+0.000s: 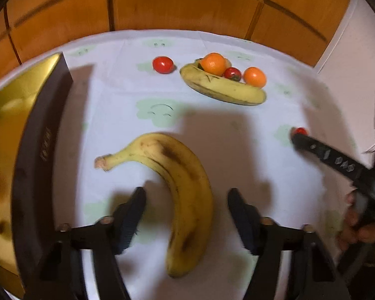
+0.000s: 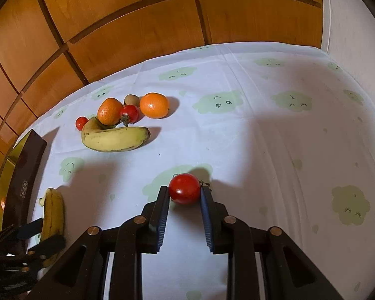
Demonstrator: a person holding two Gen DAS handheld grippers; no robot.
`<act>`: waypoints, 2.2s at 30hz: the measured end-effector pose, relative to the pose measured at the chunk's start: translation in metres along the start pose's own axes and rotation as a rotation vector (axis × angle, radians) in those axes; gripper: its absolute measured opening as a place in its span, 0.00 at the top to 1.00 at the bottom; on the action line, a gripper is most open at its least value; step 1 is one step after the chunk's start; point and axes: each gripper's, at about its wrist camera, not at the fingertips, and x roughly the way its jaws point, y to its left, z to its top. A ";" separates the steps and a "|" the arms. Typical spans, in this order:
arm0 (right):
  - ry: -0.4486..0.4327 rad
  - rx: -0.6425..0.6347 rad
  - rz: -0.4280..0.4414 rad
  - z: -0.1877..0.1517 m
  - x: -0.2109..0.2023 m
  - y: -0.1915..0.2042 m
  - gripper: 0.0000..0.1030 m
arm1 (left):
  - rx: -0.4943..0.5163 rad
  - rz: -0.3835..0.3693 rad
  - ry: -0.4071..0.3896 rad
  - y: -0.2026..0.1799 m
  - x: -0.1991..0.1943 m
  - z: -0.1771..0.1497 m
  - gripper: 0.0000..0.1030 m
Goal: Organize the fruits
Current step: 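Carry the banana over the gold tray with the left tool while the right tool holds the tomato, then lower the banana into the tray and open the left tool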
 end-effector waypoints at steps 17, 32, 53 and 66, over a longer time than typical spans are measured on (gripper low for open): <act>0.003 -0.016 -0.033 0.003 0.003 0.004 0.76 | -0.031 -0.195 -0.251 0.029 -0.096 0.002 0.71; 0.010 -0.032 -0.072 0.005 0.006 0.010 0.75 | -0.122 0.095 -0.223 0.164 -0.090 0.037 0.71; 0.012 -0.082 -0.126 0.005 0.011 0.018 0.75 | -0.220 0.172 -0.275 0.176 -0.089 0.025 0.71; 0.004 -0.102 -0.151 0.003 0.010 0.023 0.75 | -0.230 0.181 -0.339 0.161 -0.132 -0.018 0.56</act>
